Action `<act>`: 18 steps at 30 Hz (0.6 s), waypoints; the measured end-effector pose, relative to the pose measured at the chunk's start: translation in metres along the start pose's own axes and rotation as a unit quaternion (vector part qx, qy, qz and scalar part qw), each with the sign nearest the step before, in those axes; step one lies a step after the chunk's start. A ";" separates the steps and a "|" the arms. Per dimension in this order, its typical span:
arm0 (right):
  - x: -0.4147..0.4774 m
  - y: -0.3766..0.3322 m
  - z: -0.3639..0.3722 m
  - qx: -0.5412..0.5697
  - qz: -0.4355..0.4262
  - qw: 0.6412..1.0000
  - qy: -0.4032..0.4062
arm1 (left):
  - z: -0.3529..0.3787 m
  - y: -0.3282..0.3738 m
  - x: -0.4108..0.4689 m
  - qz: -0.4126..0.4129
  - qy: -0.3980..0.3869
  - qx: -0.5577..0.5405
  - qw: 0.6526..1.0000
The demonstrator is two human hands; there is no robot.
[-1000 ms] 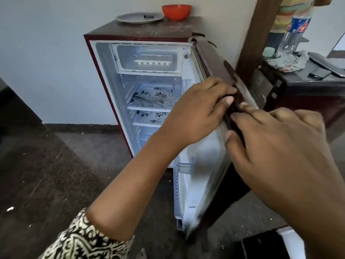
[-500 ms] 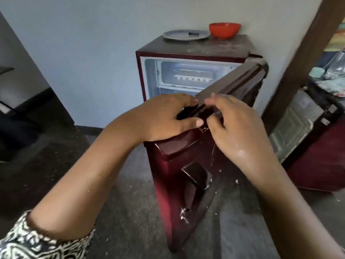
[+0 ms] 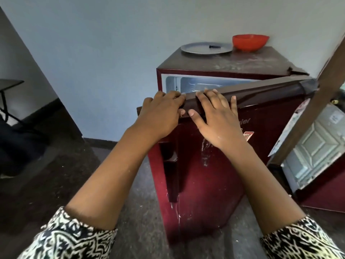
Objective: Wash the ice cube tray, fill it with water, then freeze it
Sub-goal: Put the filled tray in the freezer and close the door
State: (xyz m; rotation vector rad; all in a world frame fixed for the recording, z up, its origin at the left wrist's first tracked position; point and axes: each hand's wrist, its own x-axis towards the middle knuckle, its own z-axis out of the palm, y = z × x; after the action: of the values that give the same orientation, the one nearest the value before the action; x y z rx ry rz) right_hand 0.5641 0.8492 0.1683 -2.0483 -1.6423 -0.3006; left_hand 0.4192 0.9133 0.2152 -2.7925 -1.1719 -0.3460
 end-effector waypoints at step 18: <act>0.135 0.025 0.074 -0.125 -0.021 0.990 0.064 | 0.087 -0.091 0.150 0.025 0.122 -0.067 0.990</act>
State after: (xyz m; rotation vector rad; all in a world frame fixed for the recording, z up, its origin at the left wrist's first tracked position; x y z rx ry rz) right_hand 0.6117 0.9976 0.1612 -2.1252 -1.6399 -0.6699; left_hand 0.4714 1.0956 0.1674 -2.7807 -1.0565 -0.7639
